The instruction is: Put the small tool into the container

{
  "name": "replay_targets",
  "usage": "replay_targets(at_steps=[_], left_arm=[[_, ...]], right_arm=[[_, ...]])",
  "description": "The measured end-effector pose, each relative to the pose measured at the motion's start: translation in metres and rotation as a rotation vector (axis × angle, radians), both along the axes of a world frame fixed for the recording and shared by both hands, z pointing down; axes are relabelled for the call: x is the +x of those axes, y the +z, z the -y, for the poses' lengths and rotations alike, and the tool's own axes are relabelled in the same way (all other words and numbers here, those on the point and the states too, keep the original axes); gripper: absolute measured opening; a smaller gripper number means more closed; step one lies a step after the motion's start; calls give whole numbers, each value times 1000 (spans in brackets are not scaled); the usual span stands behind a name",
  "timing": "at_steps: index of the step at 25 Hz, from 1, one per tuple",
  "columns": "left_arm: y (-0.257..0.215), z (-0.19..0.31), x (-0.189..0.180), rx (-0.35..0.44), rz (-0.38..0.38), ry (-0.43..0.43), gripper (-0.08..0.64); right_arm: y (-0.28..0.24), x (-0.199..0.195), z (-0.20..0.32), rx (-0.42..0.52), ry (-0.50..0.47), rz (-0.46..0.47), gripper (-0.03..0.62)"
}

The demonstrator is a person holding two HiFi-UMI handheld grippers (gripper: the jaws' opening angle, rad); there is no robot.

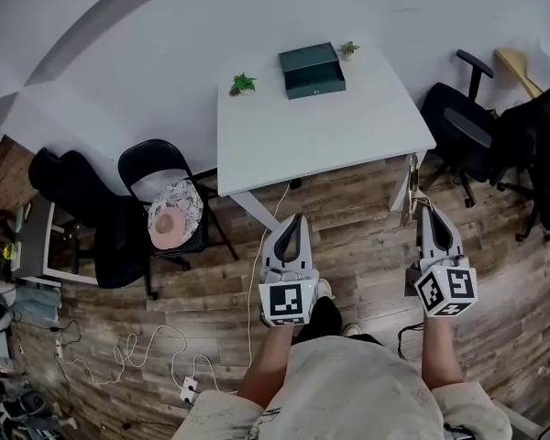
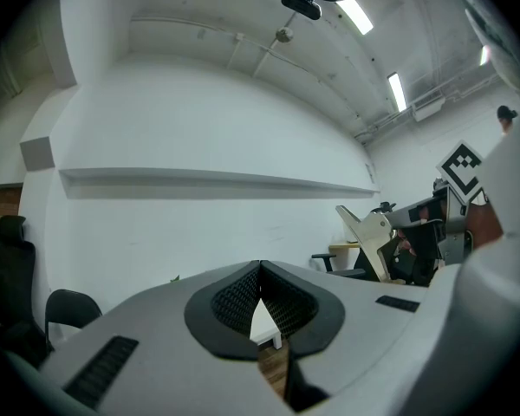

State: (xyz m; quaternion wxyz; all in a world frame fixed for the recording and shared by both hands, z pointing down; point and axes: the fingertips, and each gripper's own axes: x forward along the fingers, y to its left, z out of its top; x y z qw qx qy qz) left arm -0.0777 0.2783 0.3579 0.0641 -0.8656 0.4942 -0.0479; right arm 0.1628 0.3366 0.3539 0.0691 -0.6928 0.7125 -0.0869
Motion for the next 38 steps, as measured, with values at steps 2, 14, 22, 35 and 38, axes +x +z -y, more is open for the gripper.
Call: replay_targets(at_steps=[2, 14, 22, 35, 38], left_arm=[[-1, 15, -7, 2, -2, -7, 6], [5, 106, -47, -30, -15, -35, 6], [9, 150, -65, -38, -26, -31, 6], [13, 208, -79, -50, -38, -16, 6], [15, 222, -82, -56, -37, -9, 6]], right_arm=[[-2, -6, 16, 1, -4, -5, 17], [-4, -45, 112, -26, -34, -32, 17], [-2, -65, 155, -49, -37, -43, 17], [2, -84, 208, -65, -27, -50, 17], [2, -89, 220, -71, -22, -51, 17]])
